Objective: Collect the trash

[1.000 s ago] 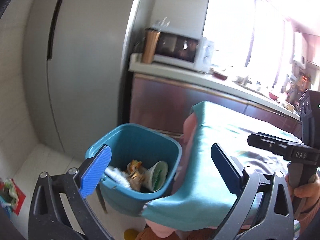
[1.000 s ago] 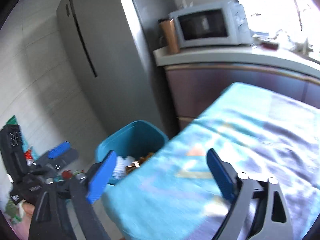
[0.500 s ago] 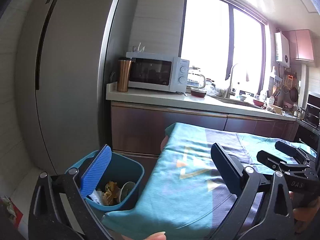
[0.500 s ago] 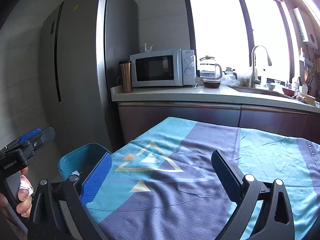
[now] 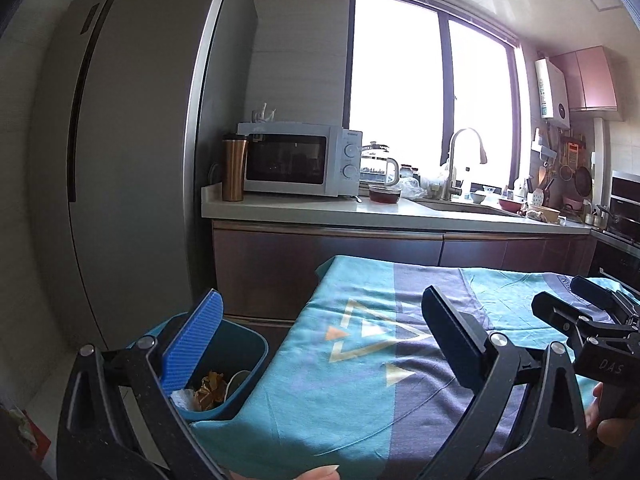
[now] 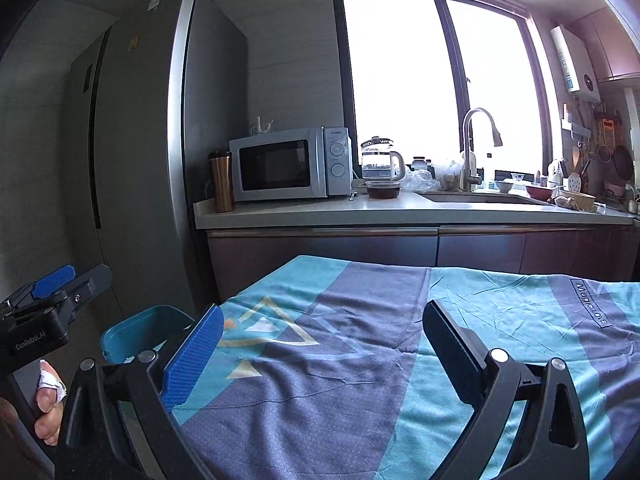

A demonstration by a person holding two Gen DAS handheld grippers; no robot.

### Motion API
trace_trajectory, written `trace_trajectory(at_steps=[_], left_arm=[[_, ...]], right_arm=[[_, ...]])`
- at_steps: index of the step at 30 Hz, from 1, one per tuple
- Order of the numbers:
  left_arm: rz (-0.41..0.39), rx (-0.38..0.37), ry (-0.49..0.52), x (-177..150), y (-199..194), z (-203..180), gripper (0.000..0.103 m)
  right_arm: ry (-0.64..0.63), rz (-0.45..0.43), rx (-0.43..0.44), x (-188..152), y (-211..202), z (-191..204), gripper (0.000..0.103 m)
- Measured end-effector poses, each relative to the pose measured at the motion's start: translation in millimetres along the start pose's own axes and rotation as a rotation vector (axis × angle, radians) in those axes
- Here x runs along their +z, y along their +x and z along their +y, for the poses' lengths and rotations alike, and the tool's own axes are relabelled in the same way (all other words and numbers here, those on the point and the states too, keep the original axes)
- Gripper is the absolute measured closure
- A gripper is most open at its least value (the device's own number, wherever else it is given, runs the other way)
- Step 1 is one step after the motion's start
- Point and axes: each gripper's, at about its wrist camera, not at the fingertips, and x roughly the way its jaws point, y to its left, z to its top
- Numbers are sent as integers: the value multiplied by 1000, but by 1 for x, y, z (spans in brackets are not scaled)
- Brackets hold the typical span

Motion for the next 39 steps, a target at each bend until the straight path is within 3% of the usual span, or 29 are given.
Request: trace_trajectory(at_steps=[39], left_arm=[[-14,30,37,2,-1,-1,5]], right_arm=[[12,-19,-15,-1,-10,-4,7]])
